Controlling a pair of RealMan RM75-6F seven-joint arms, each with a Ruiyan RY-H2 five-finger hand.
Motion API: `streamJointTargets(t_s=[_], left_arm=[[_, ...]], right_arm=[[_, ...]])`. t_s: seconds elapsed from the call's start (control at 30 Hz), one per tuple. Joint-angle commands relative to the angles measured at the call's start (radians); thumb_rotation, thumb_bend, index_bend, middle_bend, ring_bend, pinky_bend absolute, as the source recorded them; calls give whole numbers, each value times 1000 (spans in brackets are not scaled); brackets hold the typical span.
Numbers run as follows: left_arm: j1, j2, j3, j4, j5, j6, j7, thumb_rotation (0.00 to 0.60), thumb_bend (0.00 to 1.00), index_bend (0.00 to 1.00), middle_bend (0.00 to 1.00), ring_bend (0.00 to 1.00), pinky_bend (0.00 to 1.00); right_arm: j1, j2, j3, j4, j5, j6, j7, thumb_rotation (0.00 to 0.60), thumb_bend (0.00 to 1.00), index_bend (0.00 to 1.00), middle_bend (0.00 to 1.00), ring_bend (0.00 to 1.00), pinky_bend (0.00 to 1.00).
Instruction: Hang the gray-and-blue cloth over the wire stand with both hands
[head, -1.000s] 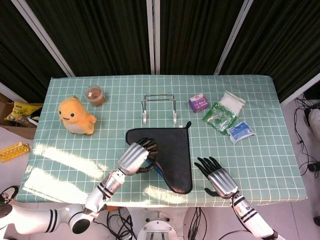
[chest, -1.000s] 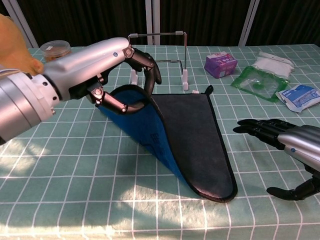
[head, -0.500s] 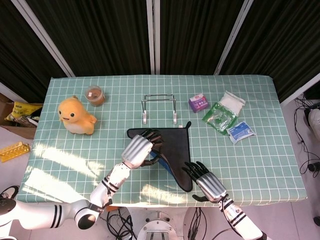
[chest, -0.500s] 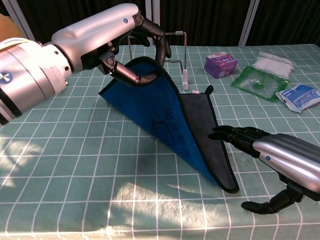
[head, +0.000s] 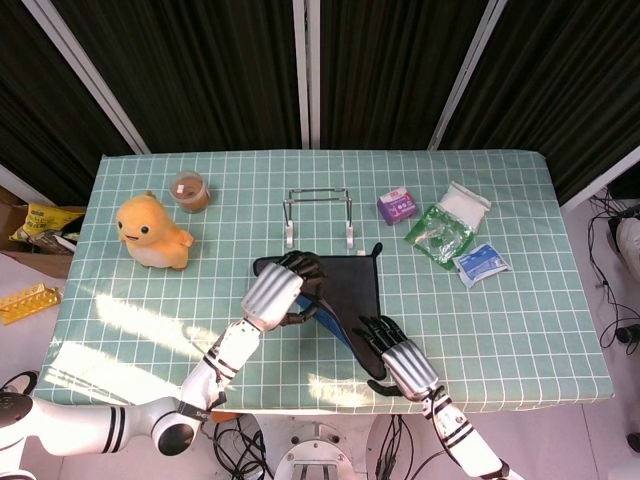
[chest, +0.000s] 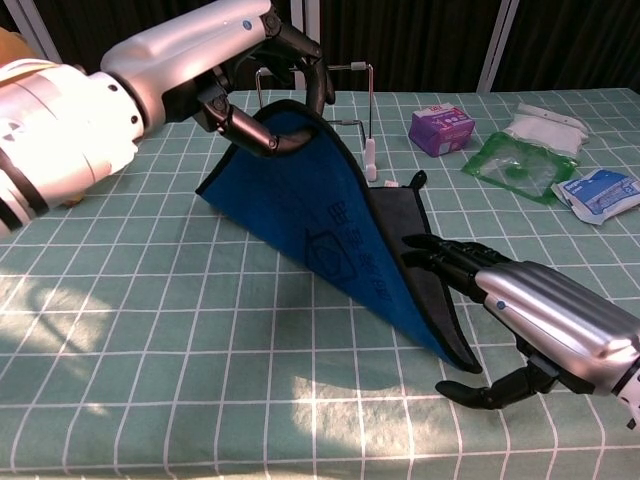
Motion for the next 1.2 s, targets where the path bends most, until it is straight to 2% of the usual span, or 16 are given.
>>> streamJointTargets(t_s=[0.03,0.23,0.5,0.77,0.97,1.2], left_arm=[[-2,2,2,-1,-3,1,-2,600,430,816,348,207,231],[-3,5,6,0,-11,3,-18,600,430,816,348,207,231],[-8,10,9,-2,-18,8,-24,600,430,816,348,207,231],[-11,15,12,-3,-27,11,-31,600,430,816,348,207,231],[-11,17,15,0,-30,14,-43,600,430,816,348,207,231],[1,25,18,3,-38,26,-71,600,430,816,348,207,231]], right_arm=[[-3,-9,2,14,9,5,-4,600,224,295,0,0,0],[-9,-8,-1,23,27,7,-6,600,238,432,0,0,0],[-6,-17,1,34,32,15,13,600,340,533,0,0,0],[-8,-26,0,50,25,38,45,600,366,564,0,0,0],[-14,-36,8,61,27,64,58,600,394,627,10,0,0],[-21,-32,42,50,69,79,88,600,441,813,44,0,0]])
